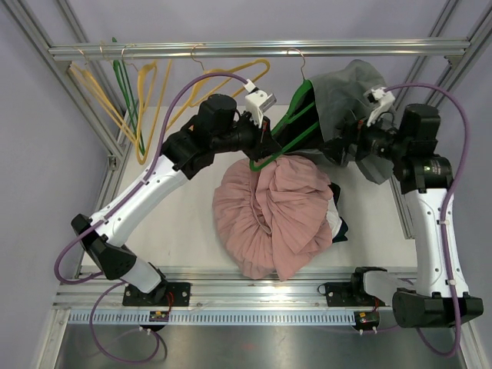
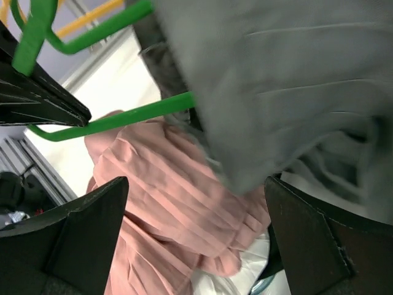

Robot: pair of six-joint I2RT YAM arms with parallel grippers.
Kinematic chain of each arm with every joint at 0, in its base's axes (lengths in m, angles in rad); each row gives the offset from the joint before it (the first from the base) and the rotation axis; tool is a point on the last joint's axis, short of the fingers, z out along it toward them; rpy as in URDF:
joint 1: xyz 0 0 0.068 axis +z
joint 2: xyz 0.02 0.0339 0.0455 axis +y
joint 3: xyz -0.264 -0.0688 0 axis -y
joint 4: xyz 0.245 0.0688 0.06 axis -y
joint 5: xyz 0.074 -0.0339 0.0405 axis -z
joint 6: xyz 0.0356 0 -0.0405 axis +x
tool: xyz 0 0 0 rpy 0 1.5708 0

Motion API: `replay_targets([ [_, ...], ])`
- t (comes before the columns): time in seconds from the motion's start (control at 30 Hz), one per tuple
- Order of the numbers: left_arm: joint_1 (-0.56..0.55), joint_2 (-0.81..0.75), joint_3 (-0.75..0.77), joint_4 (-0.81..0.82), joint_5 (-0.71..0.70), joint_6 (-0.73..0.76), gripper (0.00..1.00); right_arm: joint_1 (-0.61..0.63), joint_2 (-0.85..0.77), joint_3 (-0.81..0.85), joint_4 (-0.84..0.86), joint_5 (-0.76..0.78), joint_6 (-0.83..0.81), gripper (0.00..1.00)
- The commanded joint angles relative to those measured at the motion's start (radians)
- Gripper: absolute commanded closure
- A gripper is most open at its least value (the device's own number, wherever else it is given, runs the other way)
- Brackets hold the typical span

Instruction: Remove the skirt from the hanger

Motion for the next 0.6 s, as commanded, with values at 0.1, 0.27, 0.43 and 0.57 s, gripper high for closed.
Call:
replay_targets([
  [0.1, -0.021, -0.073, -0.012, 0.214, 0.054, -0.141, 1.00, 0.171, 0.006, -0.042, 0.128, 0.318, 0.015, 0.00],
  [0.27, -0.024, -0.094, -0.042, 0.232, 0.057, -0.150, 1.00, 0.197, 0.058, -0.031, 0.135, 0.432, -0.048, 0.12],
  [0.43, -0.024, -0.102, -0.059, 0.225, 0.070, -0.146, 1.00, 0.197, 0.070, -0.042, 0.181, 0.496, -0.067, 0.38],
  [0.57, -0.024, -0.107, -0.073, 0.202, 0.074, -0.126, 1.00, 0.197, 0.072, -0.030, 0.212, 0.478, -0.058, 0.78],
])
